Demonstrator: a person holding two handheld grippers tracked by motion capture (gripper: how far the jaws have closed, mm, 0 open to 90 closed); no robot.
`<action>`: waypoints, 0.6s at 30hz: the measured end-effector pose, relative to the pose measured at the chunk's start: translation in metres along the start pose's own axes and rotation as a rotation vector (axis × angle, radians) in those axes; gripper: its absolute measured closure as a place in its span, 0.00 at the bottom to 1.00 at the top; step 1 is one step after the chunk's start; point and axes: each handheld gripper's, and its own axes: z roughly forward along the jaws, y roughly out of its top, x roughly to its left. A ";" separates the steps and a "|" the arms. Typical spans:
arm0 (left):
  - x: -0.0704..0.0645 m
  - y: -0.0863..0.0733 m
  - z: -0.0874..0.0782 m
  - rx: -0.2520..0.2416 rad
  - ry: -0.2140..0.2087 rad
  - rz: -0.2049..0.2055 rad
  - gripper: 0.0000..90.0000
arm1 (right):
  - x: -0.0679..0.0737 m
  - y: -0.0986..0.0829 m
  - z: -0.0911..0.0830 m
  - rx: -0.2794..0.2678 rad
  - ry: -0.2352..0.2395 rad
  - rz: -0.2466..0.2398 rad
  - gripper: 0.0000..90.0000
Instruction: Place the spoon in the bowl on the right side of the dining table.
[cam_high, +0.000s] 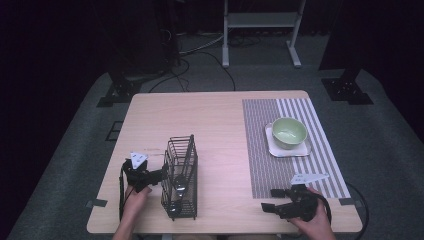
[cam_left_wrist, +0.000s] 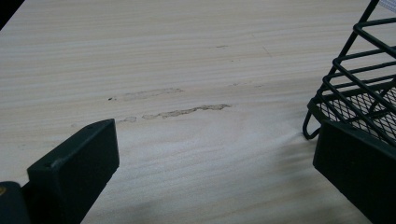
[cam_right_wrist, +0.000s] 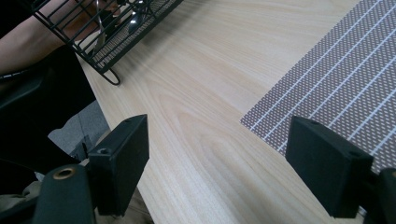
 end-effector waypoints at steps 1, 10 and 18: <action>0.000 0.000 0.000 0.000 0.000 0.000 0.00 | 0.000 0.001 0.000 -0.001 0.000 -0.005 0.23; 0.000 0.000 0.000 -0.001 0.000 -0.001 0.00 | 0.008 0.014 0.008 0.000 0.026 -0.030 0.23; 0.000 0.000 0.000 -0.002 -0.001 -0.002 0.00 | 0.014 0.024 0.013 0.007 0.041 -0.050 0.23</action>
